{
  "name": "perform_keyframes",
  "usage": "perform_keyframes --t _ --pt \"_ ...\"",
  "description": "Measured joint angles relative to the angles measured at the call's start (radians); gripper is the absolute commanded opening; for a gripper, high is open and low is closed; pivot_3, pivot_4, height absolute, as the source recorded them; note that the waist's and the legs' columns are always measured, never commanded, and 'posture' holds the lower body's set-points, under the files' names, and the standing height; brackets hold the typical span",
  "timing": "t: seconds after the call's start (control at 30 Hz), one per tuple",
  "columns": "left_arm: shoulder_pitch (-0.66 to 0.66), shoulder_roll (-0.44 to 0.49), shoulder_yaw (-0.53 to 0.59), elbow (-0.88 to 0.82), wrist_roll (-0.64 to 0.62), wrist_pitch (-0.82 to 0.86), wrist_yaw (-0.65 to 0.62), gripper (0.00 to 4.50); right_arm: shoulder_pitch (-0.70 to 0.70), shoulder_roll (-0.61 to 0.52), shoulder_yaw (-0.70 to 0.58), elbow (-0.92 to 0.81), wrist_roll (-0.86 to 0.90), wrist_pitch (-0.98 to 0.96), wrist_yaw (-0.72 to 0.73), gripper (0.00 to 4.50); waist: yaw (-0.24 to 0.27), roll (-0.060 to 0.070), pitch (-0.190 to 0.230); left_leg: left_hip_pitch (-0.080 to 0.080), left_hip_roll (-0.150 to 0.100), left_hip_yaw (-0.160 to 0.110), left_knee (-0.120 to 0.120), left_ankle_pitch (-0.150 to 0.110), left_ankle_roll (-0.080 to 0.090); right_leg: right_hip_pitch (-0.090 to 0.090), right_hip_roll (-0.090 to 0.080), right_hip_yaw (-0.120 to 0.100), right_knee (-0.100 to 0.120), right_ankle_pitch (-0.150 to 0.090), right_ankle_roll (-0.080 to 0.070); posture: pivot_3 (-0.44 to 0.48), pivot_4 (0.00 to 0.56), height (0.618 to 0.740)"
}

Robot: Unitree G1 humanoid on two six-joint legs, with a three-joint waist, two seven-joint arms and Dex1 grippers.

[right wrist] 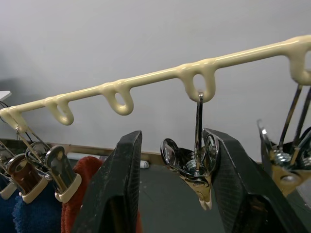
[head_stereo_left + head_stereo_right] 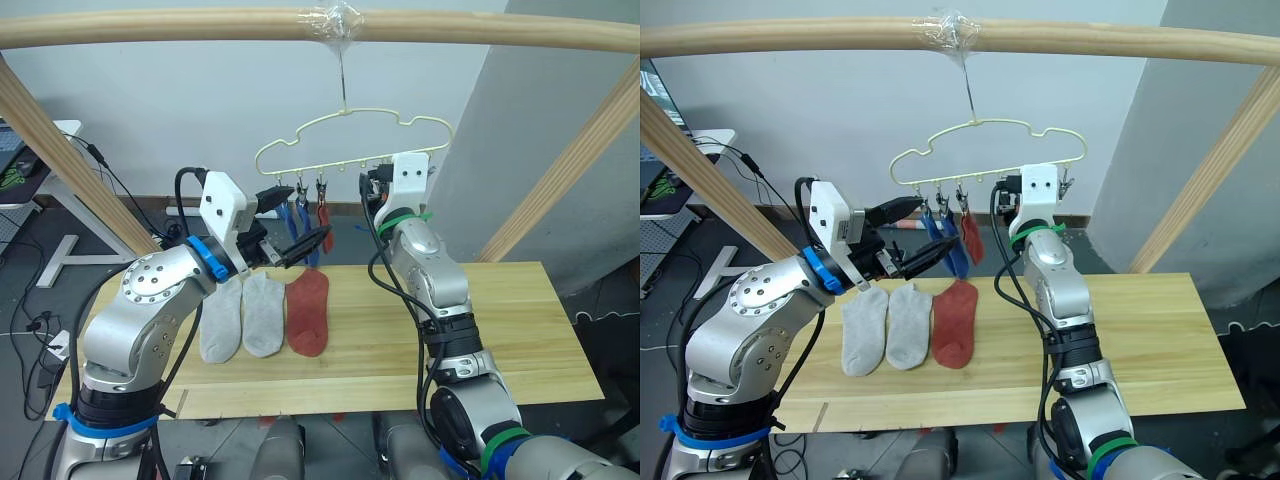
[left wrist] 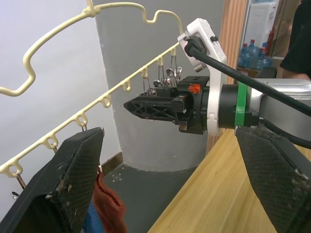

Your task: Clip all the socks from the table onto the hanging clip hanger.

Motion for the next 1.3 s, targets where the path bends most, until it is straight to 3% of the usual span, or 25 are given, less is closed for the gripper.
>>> perform_keyframes --t 0.9,1.07,1.13,1.3 --pt "-0.018 -0.007 0.021 -0.011 -0.022 0.000 0.019 4.50 -0.021 0.015 0.005 0.022 0.013 -0.019 0.005 2.04 0.000 0.003 0.003 0.000 0.000 0.000 0.000 0.000 0.000 0.000 0.000 0.000 0.000 -0.001 0.001 0.122 0.229 0.740" --pt "-0.019 -0.007 0.021 -0.011 -0.024 0.000 0.020 4.50 -0.025 0.015 0.000 0.036 0.013 -0.023 -0.001 0.49 0.000 0.003 0.003 0.000 0.000 0.000 0.000 0.000 0.000 0.000 0.000 0.000 0.000 -0.001 0.001 0.120 0.232 0.740" --pt "-0.019 -0.007 0.021 -0.011 -0.024 0.000 0.020 4.50 -0.031 0.015 -0.002 0.039 0.013 -0.023 -0.002 0.09 0.000 0.004 0.003 0.000 0.000 0.000 0.000 0.000 0.000 0.000 0.000 0.000 0.000 -0.001 0.001 0.120 0.232 0.740" --pt "-0.018 -0.012 0.021 -0.012 -0.024 0.000 0.021 4.50 -0.036 0.014 -0.005 0.039 0.014 -0.024 0.000 0.01 0.000 0.004 0.003 -0.001 0.000 0.000 -0.001 0.000 0.000 -0.001 0.000 0.000 0.000 -0.001 0.001 0.112 0.236 0.740"
